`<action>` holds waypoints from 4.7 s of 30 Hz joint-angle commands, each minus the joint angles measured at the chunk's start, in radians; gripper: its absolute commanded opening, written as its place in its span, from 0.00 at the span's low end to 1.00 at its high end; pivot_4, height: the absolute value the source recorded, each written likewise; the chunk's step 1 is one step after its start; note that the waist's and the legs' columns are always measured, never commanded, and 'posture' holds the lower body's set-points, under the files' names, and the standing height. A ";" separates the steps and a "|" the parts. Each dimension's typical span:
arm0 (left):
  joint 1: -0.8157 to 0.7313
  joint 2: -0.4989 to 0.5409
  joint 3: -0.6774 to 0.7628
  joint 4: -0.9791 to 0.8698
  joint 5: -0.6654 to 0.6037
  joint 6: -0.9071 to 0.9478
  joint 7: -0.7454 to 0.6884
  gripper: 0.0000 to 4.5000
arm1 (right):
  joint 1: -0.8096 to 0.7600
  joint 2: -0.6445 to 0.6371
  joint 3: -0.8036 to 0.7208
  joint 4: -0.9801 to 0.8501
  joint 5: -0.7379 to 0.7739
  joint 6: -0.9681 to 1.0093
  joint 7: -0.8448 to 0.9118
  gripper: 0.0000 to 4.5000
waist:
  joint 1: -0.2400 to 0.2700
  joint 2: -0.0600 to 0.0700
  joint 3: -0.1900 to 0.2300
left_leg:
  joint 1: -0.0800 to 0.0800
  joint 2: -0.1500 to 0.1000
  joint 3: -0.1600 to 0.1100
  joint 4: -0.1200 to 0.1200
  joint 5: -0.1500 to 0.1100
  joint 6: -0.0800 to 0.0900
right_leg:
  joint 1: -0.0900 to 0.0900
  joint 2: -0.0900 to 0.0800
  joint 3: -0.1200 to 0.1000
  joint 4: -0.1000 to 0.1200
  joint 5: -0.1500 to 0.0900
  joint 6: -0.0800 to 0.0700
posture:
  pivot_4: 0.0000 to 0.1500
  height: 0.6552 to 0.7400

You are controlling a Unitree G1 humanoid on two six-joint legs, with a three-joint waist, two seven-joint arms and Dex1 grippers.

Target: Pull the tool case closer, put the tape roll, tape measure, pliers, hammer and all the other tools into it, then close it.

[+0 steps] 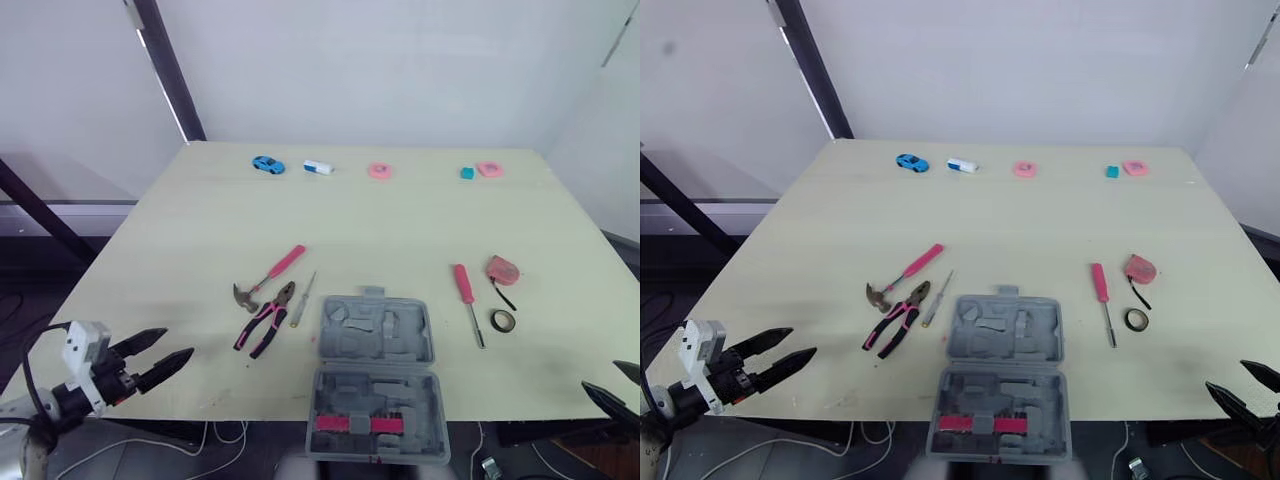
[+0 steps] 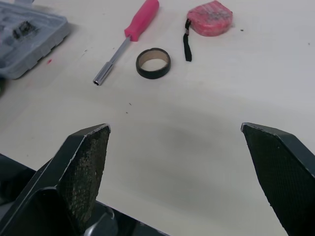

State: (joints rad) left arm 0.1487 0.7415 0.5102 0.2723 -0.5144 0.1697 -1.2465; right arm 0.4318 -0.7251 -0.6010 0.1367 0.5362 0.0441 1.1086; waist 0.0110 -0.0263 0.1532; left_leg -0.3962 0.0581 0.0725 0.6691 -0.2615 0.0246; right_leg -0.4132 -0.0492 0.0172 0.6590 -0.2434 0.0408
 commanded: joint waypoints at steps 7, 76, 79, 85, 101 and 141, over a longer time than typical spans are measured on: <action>-0.162 0.000 -0.197 -0.198 -0.051 0.047 -0.122 0.99 | -0.170 -0.226 0.191 -0.231 -0.100 0.257 -0.050 1.00 | -0.001 0.000 0.000 | 0.000 0.000 0.000 0.001 0.000 0.000 | 0.000 0.000 0.000 0.000 0.000 0.000 | 1.00 1.00; -0.100 -0.124 -0.303 -0.502 -0.053 -0.087 0.080 1.00 | -1.504 0.245 1.284 0.089 -0.955 0.368 0.475 0.03 | -0.022 0.005 0.004 | -0.004 0.000 0.002 0.001 0.000 0.000 | -0.003 0.003 -0.002 0.003 0.002 0.003 | 1.00 1.00; -0.008 -0.140 -0.245 -0.546 -0.070 -0.085 0.133 1.00 | -1.565 0.389 1.331 0.171 -0.954 0.354 0.447 0.03 | -0.026 0.005 0.004 | -0.004 0.000 0.002 0.001 0.000 0.000 | -0.003 0.003 -0.002 0.003 0.002 0.003 | 1.00 1.00; 0.097 -0.158 -0.164 -0.606 -0.085 -0.082 0.215 1.00 | -1.614 0.557 1.380 0.335 -0.970 0.282 0.367 0.03 | -0.023 0.005 0.004 | -0.004 0.000 0.001 0.000 0.000 -0.001 | -0.004 0.002 -0.005 0.004 0.001 0.001 | 1.00 1.00; 0.159 -0.142 -0.127 -0.616 -0.075 -0.089 0.239 1.00 | -1.616 0.662 1.416 0.509 -1.016 0.132 0.249 0.03 | -0.030 0.005 0.004 | -0.004 0.000 0.001 0.000 0.001 -0.001 | -0.003 0.001 -0.007 0.004 -0.001 -0.002 | 1.00 1.00; 0.073 -0.117 -0.182 -0.540 -0.047 -0.091 0.190 1.00 | -1.589 0.645 1.372 0.471 -0.996 0.167 0.234 0.36 | -0.033 0.005 0.004 | -0.004 0.000 0.001 -0.001 0.000 -0.001 | -0.004 0.001 -0.007 0.004 -0.001 -0.002 | 1.00 1.00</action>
State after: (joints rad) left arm 0.2272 0.6165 0.3279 -0.2629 -0.5538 0.0827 -1.0506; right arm -1.1518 -0.0782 0.8037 0.6454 -0.4660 0.1999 1.3441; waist -0.0223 -0.0213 0.1573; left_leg -0.4005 0.0579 0.0736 0.6683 -0.2611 0.0236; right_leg -0.4172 -0.0486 0.0106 0.6625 -0.2443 0.0384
